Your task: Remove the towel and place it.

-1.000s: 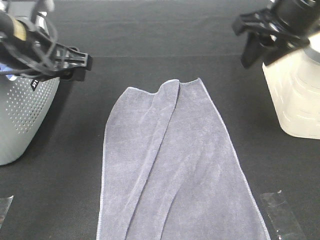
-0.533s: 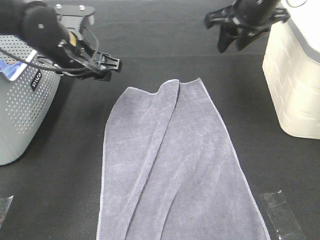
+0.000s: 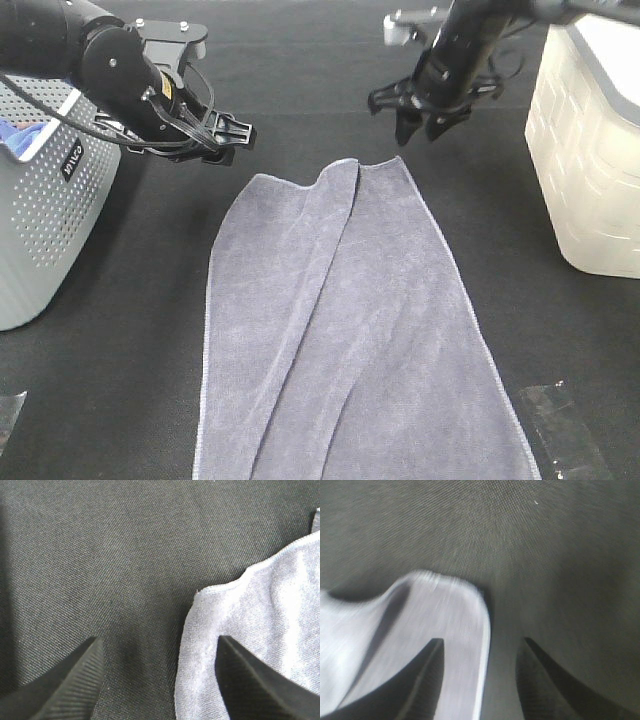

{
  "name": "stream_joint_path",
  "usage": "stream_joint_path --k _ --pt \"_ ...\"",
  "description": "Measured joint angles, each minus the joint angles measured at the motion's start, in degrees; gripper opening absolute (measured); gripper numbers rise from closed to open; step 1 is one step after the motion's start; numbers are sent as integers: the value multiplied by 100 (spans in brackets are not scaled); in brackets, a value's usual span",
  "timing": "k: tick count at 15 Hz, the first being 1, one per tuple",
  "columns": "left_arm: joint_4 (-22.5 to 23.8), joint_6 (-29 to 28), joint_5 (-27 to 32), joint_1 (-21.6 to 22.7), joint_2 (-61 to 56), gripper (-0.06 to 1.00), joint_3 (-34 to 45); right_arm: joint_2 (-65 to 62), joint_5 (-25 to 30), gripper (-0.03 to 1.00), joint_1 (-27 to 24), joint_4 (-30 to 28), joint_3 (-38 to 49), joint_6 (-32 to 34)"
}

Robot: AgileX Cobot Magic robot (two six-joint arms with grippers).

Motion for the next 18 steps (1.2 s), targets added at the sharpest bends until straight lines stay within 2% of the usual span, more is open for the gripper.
stream_joint_path --k 4,6,8,11,15,16,17,18 --pt "0 0 0 0 0 62 0 670 -103 44 -160 40 -447 0" --pt "0 0 0 0 0 62 0 773 -338 44 -206 69 -476 0" --pt "-6 0 0 0 0 62 0 814 -602 44 -195 344 -476 -34" --pt "-6 0 0 0 0 62 0 825 -613 44 -195 602 -476 -155" --pt "-6 0 0 0 0 62 0 1014 -619 44 -195 642 -527 -195" --pt "-6 0 0 0 0 62 0 1014 -619 39 -195 619 -533 -195" --pt "-6 0 0 0 0 62 0 1014 -619 29 -195 567 -533 -195" --pt "-6 0 0 0 0 62 0 1037 -579 6 -201 561 -590 -195"
